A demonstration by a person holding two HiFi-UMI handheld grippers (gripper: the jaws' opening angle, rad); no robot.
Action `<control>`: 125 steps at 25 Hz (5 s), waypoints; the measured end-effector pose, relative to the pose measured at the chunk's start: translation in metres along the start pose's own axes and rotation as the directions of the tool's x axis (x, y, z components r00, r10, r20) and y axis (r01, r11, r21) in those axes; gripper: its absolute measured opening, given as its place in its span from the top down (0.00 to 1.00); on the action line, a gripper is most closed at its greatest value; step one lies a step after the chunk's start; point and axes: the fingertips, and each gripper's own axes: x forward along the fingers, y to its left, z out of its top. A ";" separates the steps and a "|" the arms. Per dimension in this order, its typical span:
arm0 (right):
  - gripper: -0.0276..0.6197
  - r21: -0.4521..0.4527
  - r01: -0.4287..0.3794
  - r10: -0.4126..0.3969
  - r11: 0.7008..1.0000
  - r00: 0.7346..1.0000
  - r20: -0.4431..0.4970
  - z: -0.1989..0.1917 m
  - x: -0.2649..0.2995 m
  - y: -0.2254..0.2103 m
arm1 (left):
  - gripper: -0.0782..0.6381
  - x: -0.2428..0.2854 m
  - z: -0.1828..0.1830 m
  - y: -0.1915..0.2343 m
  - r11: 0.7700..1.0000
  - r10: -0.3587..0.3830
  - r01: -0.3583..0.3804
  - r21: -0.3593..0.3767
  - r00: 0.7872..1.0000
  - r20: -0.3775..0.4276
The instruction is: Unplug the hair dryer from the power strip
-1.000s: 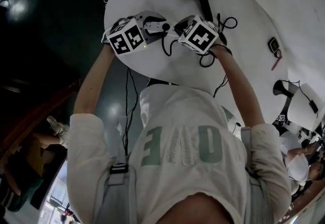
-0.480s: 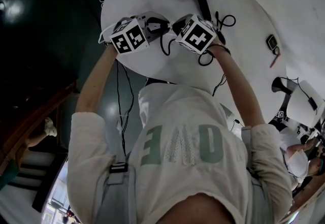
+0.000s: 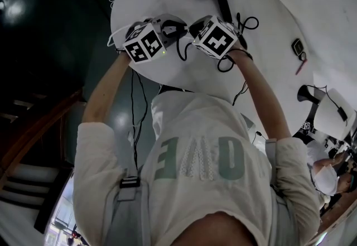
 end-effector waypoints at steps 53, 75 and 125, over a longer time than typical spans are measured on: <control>0.93 -0.025 -0.082 0.082 0.996 0.997 0.011 0.004 0.008 0.014 | 0.83 -0.094 0.143 0.061 0.925 0.358 -0.377 -0.042 0.829 0.429; 0.93 -0.014 -0.014 0.014 1.000 1.000 -0.023 0.010 0.007 0.003 | 0.83 -0.102 0.133 0.050 0.923 0.383 -0.361 -0.134 0.827 0.412; 0.93 0.348 -0.119 -0.026 0.930 0.922 0.385 -0.067 -0.101 0.032 | 0.58 0.030 0.036 -0.046 0.931 0.223 -0.210 -0.298 0.975 0.009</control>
